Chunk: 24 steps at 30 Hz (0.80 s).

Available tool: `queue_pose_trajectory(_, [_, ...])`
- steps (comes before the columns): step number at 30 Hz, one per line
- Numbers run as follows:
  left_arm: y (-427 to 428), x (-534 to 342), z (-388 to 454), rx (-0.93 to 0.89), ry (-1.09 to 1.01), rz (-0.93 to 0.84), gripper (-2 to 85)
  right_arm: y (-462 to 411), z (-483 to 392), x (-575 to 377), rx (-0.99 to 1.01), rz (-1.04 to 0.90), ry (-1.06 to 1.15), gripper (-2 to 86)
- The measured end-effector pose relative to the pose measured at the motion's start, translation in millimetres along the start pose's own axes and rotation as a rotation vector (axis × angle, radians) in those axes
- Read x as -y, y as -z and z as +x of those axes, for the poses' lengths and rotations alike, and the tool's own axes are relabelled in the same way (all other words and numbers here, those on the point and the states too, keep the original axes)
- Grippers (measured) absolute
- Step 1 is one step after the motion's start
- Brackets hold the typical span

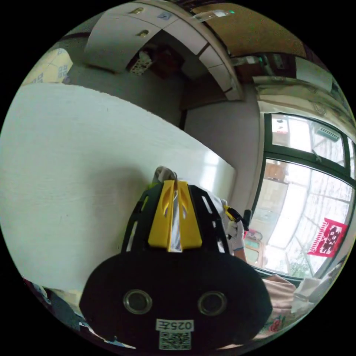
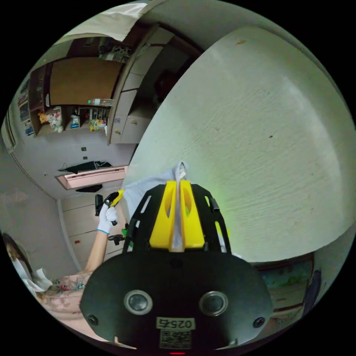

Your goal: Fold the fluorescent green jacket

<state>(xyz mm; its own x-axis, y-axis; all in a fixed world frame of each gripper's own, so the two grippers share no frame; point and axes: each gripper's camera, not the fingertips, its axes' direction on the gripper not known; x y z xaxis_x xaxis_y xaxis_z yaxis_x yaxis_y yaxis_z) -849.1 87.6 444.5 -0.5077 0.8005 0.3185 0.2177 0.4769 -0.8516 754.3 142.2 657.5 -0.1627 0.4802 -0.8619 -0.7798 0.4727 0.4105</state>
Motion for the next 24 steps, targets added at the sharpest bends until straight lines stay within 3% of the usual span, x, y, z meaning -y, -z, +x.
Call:
queue_pose_trajectory(5, [20, -51, -16, -0.123, 0.039, 0.061, 4.4, 17, 18, -4, 0.027, -0.012, 0.019, 5.6])
queue_pose_trajectory(10, [-9, -89, -2, -0.012, -0.011, -0.063, 6.3, 20, 23, 0, -0.013, -0.029, 0.074, 9.0])
queue_pose_trajectory(15, [-39, -79, -3, 0.123, 0.013, -0.108, -0.3, -16, 31, 38, -0.022, -0.192, 0.057, 0.1])
queue_pose_trajectory(18, [-30, -77, 2, 0.286, -0.045, -0.123, -0.7, -5, 33, 43, -0.117, -0.110, 0.073, -0.6])
queue_pose_trajectory(22, [-36, -82, -12, 0.292, -0.069, -0.156, -0.4, -5, 56, 44, -0.033, -0.082, 0.051, -0.3])
queue_pose_trajectory(24, [-37, -90, -19, 0.171, -0.062, -0.126, 0.9, -9, 67, 39, 0.073, -0.094, 0.049, 1.0])
